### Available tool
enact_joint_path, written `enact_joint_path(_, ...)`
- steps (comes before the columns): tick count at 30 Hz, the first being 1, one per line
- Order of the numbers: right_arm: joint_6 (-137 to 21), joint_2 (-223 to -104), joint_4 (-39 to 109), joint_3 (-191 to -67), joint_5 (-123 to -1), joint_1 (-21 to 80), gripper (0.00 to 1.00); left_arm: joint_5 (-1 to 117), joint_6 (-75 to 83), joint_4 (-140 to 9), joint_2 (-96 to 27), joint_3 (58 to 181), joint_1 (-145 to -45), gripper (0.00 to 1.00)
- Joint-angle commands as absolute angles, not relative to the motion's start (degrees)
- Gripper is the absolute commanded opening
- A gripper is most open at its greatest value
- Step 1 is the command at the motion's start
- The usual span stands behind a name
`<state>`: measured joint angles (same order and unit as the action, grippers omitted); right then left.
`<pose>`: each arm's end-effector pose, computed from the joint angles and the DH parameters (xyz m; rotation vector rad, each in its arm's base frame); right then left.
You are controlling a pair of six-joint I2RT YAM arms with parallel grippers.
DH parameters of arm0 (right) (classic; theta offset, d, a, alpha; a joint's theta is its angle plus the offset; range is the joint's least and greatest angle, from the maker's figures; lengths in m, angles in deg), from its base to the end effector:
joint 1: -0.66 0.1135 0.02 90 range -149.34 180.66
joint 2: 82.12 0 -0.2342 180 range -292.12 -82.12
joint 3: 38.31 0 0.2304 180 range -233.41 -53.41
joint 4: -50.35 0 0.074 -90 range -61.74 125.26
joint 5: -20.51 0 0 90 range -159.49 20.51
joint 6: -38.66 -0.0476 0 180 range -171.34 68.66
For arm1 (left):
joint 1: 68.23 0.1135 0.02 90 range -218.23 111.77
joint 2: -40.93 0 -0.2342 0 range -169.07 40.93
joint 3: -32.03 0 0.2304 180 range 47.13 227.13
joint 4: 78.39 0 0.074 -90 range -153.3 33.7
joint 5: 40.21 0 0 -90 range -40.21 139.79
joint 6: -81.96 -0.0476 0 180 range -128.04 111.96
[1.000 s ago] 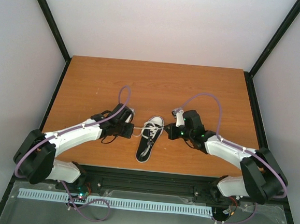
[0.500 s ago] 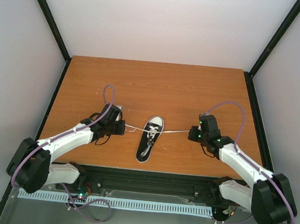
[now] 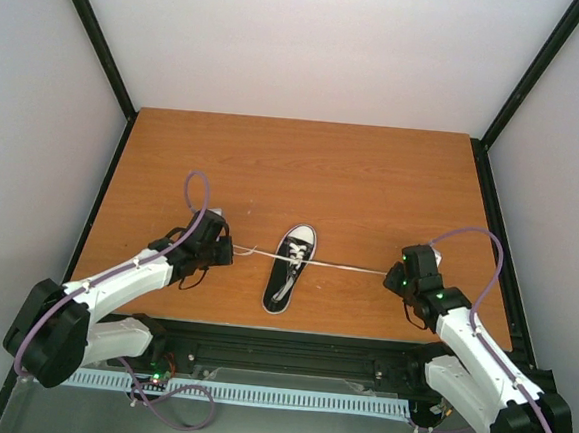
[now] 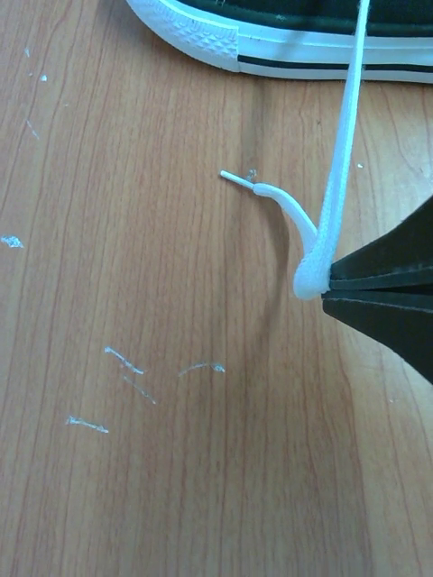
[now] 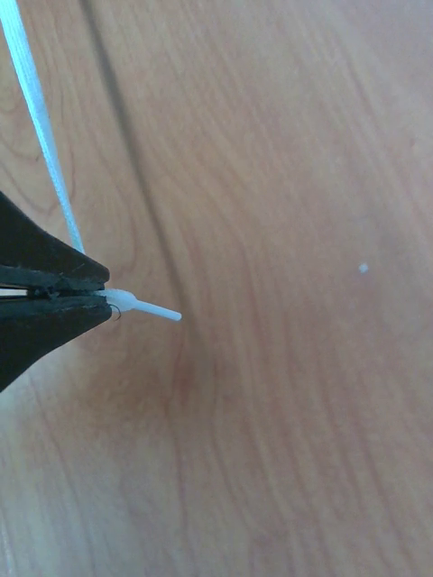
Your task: Tie the shoes
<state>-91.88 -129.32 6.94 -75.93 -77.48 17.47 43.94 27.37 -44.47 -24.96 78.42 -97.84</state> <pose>0.1560 0.0402 0.1503 0.5710 2.4339 0.2482 0.1883 -0.1014 0.1529 -0.1706 2.5239 -0.3403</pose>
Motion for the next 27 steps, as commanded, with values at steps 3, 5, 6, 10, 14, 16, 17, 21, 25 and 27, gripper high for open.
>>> enact_joint_path(3, -96.96, -131.69, 8.26, -72.92, -77.85, 16.47, 0.03, 41.19, 29.83, -45.23, -24.87, 76.97, -97.24, 0.01)
enact_joint_path(5, -97.09, -132.07, 9.14, -72.63, -77.36, 16.42, 0.03, 42.18, 30.41, -46.38, -25.11, 76.00, -97.26, 0.01)
enact_joint_path(6, -96.86, -132.22, 9.80, -72.45, -76.91, 16.45, 0.03, 42.82, 30.47, -46.99, -25.44, 75.62, -97.25, 0.01)
enact_joint_path(10, -96.33, -133.48, 11.35, -72.60, -76.20, 16.48, 0.03, 47.66, 28.82, -49.36, -27.66, 75.64, -97.31, 0.01)
enact_joint_path(14, -95.81, -133.36, 9.30, -73.66, -78.55, 16.40, 0.04, 49.57, 26.82, -49.56, -27.78, 76.19, -97.25, 0.05)
enact_joint_path(16, -95.37, -132.24, 7.95, -74.39, -80.51, 16.47, 0.14, 48.57, 26.32, -48.38, -26.33, 76.58, -97.24, 0.32)
enact_joint_path(17, -95.22, -131.42, 7.32, -74.62, -81.25, 16.45, 0.25, 47.71, 26.12, -47.69, -25.18, 76.73, -97.25, 0.44)
enact_joint_path(21, -94.85, -127.36, 6.10, -75.22, -83.65, 16.43, 0.70, 44.22, 25.04, -45.51, -20.56, 77.00, -97.24, 0.75)
enact_joint_path(25, -93.16, -125.43, 7.98, -75.25, -82.18, 16.45, 0.89, 50.97, 19.56, -49.99, -19.71, 77.20, -97.37, 0.75)
enact_joint_path(27, -91.73, -126.14, 10.58, -75.07, -78.77, 16.47, 0.94, 55.25, 18.20, -52.23, -21.63, 77.86, -98.01, 0.71)
